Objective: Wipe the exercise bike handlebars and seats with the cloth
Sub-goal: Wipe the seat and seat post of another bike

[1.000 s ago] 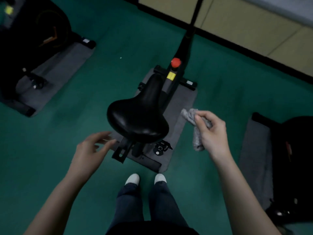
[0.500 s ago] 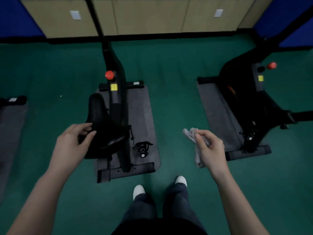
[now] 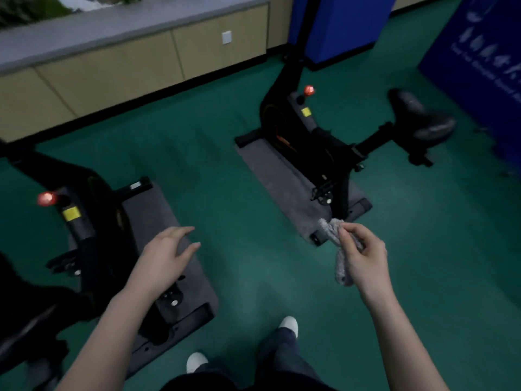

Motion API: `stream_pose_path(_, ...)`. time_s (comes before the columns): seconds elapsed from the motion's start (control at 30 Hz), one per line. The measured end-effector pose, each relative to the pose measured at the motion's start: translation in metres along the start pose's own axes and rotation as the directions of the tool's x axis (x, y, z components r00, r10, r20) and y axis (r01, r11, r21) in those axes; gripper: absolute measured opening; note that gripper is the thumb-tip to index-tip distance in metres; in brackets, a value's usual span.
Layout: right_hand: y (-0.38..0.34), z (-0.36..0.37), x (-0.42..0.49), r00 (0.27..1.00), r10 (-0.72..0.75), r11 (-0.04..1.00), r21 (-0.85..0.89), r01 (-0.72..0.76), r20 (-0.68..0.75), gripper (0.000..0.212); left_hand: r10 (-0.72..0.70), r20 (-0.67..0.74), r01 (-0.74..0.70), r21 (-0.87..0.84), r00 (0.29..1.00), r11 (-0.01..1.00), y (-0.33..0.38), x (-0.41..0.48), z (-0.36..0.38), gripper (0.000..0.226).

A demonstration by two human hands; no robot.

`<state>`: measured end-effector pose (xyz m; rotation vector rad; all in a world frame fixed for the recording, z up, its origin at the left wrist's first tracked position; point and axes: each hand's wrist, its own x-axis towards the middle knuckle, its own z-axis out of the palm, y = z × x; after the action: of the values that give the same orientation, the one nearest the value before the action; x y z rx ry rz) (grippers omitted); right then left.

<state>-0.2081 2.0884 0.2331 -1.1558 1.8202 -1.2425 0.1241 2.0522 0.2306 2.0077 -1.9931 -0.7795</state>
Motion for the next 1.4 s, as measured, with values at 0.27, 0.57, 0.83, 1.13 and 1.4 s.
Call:
stream_pose_path(0.27, 0.041, -0.132, 0.043, 0.979, 0.092, 0.995, -0.018, -0.097, -0.183, 0.014, 0.217, 0.126, -0.231, 0.107, 0.968, 0.967, 0.155, 0.055, 0.082, 0.048)
stream_pose_path(0.57, 0.082, -0.207, 0.050, 0.901, 0.230, 0.973, 0.079, -0.216, -0.369, 0.014, 0.315, 0.220, -0.353, 0.162, 0.923, 0.922, 0.249, 0.111, 0.120, 0.053)
stream_pose_path(0.83, 0.100, -0.258, 0.129, 0.841, 0.260, 0.964, 0.076, -0.255, -0.475, 0.015, 0.389, 0.300, -0.436, 0.108, 0.871, 0.893, 0.332, 0.188, 0.164, 0.053)
stream_pose_path(1.13, 0.079, -0.256, 0.307, 0.935, 0.117, 0.986, -0.077, -0.151, -0.334, 0.024, 0.378, 0.293, -0.416, 0.077, 0.878, 0.906, 0.421, 0.311, 0.191, 0.053)
stream_pose_path(1.4, 0.083, -0.268, 0.389, 0.963, 0.095, 0.986, -0.110, -0.126, -0.251, 0.024, 0.322, 0.299, -0.351, 0.049, 0.898, 0.935, 0.459, 0.361, 0.208, 0.054)
